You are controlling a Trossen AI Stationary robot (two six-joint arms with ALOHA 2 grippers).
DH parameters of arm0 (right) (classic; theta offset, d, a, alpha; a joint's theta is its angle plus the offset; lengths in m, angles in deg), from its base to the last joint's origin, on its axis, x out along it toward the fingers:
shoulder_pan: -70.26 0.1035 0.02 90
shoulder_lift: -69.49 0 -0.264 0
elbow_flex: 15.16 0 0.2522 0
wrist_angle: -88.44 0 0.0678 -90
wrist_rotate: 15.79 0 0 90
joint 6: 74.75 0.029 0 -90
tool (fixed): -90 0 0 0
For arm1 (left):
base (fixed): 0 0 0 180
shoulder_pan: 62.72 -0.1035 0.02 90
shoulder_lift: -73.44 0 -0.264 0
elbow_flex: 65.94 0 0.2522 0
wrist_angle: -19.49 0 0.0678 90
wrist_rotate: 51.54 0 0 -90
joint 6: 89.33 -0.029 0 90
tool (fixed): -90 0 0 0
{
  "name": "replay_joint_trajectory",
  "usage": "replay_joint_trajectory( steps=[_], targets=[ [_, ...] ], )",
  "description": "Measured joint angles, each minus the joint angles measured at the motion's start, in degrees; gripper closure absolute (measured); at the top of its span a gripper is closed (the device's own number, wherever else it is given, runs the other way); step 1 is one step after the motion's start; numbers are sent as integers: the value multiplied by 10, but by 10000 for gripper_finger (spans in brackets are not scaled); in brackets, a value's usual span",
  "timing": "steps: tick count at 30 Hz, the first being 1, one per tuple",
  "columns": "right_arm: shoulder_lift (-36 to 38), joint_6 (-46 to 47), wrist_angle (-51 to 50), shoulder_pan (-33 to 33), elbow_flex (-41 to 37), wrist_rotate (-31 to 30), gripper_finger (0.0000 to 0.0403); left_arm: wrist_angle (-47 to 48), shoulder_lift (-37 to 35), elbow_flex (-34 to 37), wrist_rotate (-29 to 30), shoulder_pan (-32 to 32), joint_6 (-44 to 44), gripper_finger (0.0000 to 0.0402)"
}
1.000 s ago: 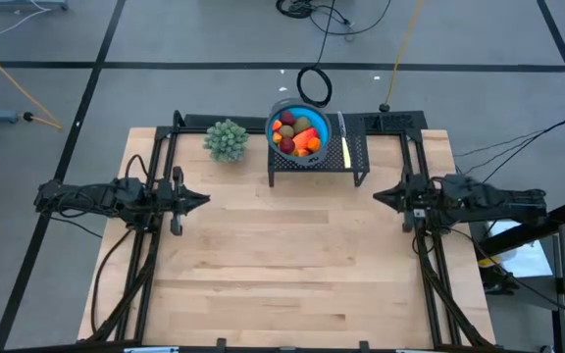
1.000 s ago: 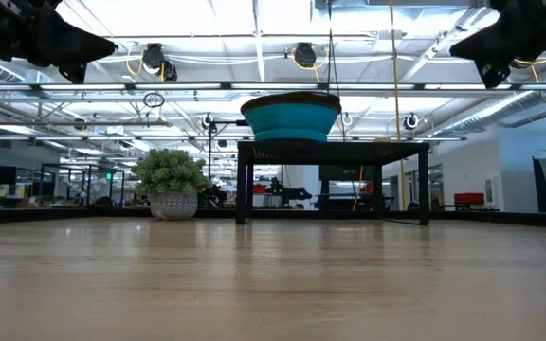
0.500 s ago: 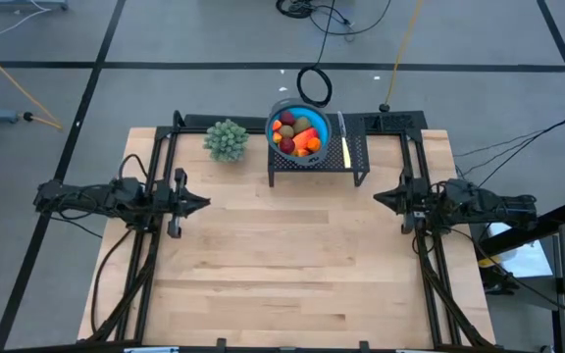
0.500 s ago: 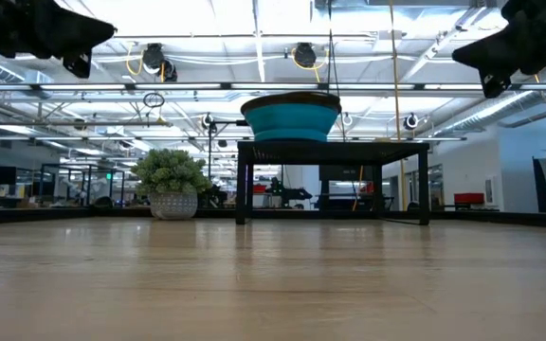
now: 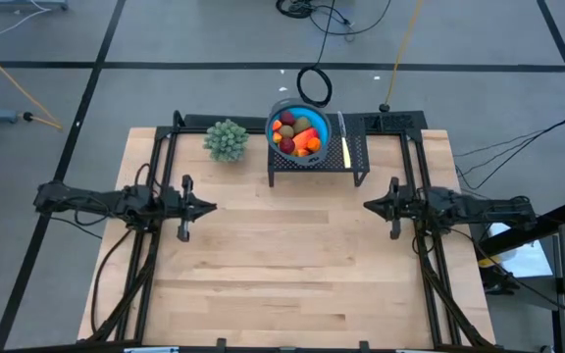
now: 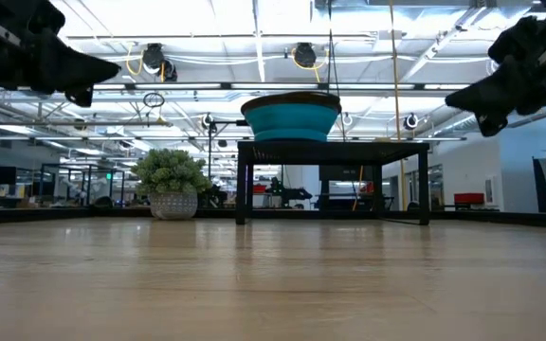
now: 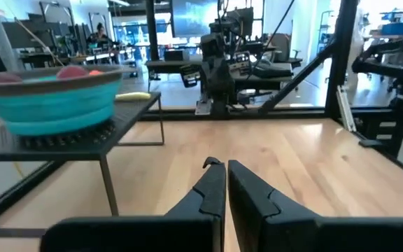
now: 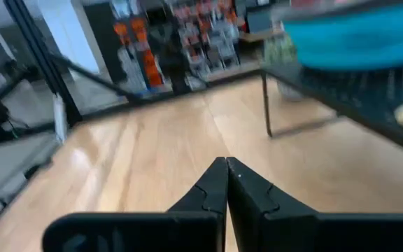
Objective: Pick & Place Fruit
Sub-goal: Return to Home Position
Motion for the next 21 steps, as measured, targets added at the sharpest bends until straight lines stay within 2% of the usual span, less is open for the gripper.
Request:
replay_joint_trajectory(
  steps=[5, 13, 21],
  targets=[
    [0, -5, 49, 0, -30, 0, 403, -58, 0, 35, 1, -1, -18, 383],
    [0, -34, 42, 0, -32, -2, 403, -50, 0, 39, 2, -33, -48, 383],
    [0, -60, 40, 0, -33, -1, 403, -33, 0, 39, -1, -55, -30, 382]
  ],
)
